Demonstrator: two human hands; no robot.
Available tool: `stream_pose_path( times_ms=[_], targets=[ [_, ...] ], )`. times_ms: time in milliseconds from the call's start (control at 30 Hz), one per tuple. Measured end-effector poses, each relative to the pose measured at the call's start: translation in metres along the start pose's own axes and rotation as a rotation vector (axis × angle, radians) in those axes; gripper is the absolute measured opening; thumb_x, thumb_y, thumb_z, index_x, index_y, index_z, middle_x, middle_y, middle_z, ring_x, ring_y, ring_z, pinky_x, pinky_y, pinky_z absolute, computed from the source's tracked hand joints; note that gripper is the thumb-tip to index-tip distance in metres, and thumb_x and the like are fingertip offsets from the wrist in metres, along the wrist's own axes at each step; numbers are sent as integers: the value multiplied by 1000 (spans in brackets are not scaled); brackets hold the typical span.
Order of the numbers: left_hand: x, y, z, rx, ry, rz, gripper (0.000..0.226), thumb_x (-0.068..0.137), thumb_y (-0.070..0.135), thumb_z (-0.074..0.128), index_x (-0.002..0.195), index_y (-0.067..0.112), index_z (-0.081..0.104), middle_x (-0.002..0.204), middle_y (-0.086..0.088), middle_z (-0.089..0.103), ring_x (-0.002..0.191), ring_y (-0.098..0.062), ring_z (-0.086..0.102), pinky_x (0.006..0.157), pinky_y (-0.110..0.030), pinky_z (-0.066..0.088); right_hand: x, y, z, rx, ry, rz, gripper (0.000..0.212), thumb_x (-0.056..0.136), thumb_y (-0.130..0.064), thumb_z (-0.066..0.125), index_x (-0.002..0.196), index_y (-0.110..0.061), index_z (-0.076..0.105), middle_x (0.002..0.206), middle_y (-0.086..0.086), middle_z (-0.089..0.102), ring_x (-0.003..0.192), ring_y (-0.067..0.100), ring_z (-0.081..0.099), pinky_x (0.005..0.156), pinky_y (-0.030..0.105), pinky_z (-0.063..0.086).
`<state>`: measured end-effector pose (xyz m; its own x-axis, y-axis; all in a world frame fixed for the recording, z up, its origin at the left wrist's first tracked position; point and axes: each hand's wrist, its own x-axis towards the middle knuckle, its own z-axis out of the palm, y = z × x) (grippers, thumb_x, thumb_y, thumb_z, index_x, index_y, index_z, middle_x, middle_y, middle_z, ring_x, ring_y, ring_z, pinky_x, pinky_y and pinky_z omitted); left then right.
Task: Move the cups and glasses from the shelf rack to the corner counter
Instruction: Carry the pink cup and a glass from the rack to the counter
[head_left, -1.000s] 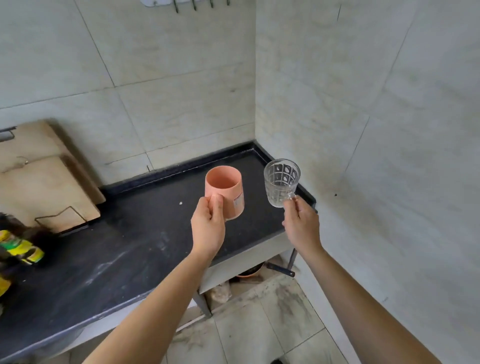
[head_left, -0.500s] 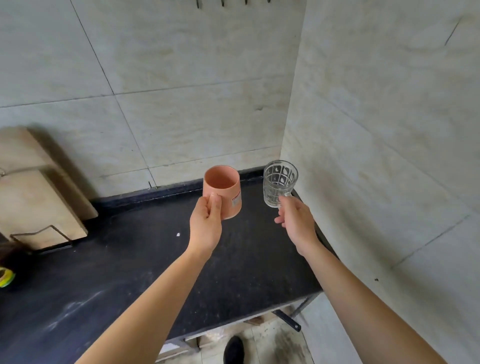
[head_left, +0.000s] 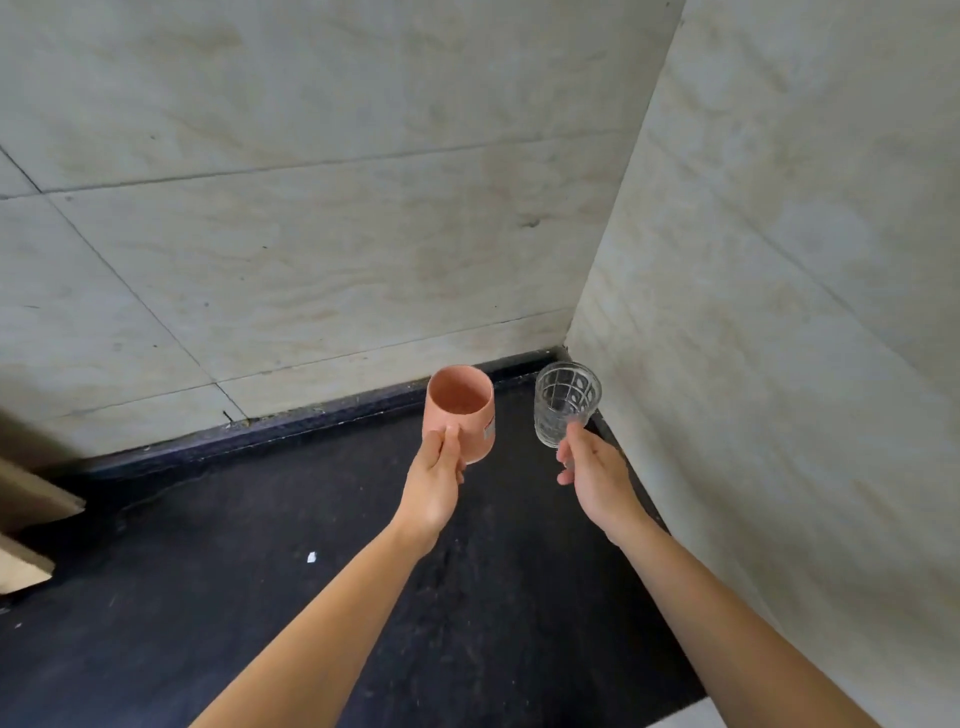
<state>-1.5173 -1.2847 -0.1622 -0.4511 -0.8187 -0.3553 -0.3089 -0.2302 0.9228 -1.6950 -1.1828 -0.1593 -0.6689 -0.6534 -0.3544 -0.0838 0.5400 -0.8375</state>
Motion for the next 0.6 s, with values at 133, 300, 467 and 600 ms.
stream_pose_path(
  times_ms=[133, 300, 467, 600],
  targets=[
    [45, -15, 24, 70, 4, -67, 49, 104, 51, 26, 123, 12, 50, 101, -2, 55, 81, -12, 51, 71, -18, 42, 53, 19, 10, -39, 1, 18, 50, 108, -49, 29, 87, -18, 62, 82, -2, 61, 72, 10, 59, 64, 23, 40],
    [94, -36, 61, 63, 18, -124, 46, 105, 49, 27, 110, 11, 52, 102, -2, 59, 86, -11, 57, 76, -18, 42, 117, 44, 24, -43, -19, 41, 43, 109, -44, 30, 87, -22, 60, 90, -3, 63, 76, 10, 64, 69, 27, 41],
    [133, -55, 86, 99, 42, -172, 48, 106, 47, 25, 119, 10, 51, 105, -2, 61, 98, -14, 57, 74, -15, 39, 166, 62, 30, -16, -66, 58, 41, 109, -43, 33, 84, -23, 59, 91, -1, 63, 77, 13, 66, 77, 33, 48],
    [151, -64, 100, 104, 52, -165, 43, 106, 46, 26, 112, 13, 52, 102, 2, 61, 101, -16, 59, 73, -14, 38, 185, 69, 31, 1, -92, 66, 41, 109, -41, 33, 85, -22, 60, 93, -1, 63, 74, 11, 66, 76, 32, 47]
  ],
)
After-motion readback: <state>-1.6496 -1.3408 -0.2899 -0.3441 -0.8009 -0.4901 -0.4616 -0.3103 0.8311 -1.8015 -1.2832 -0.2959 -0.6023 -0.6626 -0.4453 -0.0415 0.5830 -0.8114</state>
